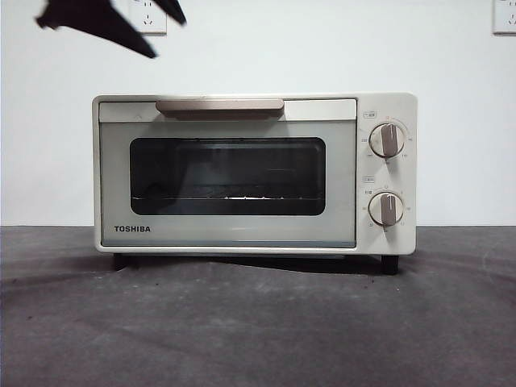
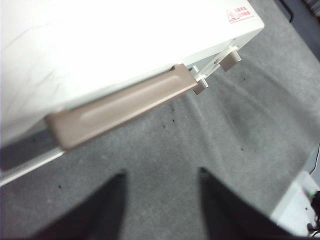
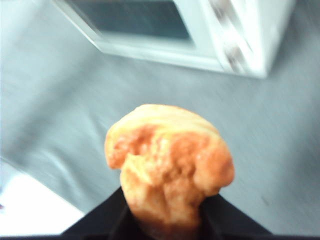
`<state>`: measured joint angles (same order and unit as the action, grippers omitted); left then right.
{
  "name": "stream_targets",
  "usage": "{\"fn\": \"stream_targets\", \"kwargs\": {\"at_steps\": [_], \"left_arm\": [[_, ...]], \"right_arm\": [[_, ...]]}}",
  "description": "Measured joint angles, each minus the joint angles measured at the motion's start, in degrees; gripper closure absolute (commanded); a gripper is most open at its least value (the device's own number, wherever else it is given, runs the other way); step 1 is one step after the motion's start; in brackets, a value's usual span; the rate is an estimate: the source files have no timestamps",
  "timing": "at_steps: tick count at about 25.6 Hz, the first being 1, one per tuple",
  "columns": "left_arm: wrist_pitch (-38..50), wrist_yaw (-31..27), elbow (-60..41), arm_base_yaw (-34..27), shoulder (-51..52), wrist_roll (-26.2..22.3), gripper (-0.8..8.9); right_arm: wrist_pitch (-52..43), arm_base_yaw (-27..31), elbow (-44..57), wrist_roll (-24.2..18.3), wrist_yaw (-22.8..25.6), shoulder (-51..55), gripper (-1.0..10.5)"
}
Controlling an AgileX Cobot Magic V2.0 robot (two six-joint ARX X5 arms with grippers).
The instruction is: The left arm flap open the oven, the right arm pick bread and place it into oven, the left arm flap close the oven
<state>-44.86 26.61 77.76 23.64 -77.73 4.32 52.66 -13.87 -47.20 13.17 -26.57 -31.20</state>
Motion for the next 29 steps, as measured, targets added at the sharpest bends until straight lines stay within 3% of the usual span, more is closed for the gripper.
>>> {"fn": "stream_targets", "kwargs": {"at_steps": [3,9,17,21,29], "left_arm": [[-0.46,-0.17,2.03,0.87,-3.48,-2.14,7.98],[2.25,-2.71,2.69,2.14,-7.13,-5.40,7.97],[8.52,-3.34,2.78,2.32,-7.74,-6.36,7.97],[8.66,-6.67,2.78,2.32,-7.76,-6.75,7.98],[8.41,-7.26,2.78,2.29,-9.70,-7.65,7.98]], "right_arm": [[-1.09,0.00,-0.02,2.05,-1.99,3.65,8.5],[-1.05,0.00,-0.02,5.18,-3.10,7.93,8.5],[-1.05,0.00,-0.02,6.69,-3.17,9.38,8.5],[-1.05,0.00,-0.02,6.82,-3.15,9.38,8.5],[-1.05,0.00,-0.02,6.84,-3.15,9.38,8.5]]}}
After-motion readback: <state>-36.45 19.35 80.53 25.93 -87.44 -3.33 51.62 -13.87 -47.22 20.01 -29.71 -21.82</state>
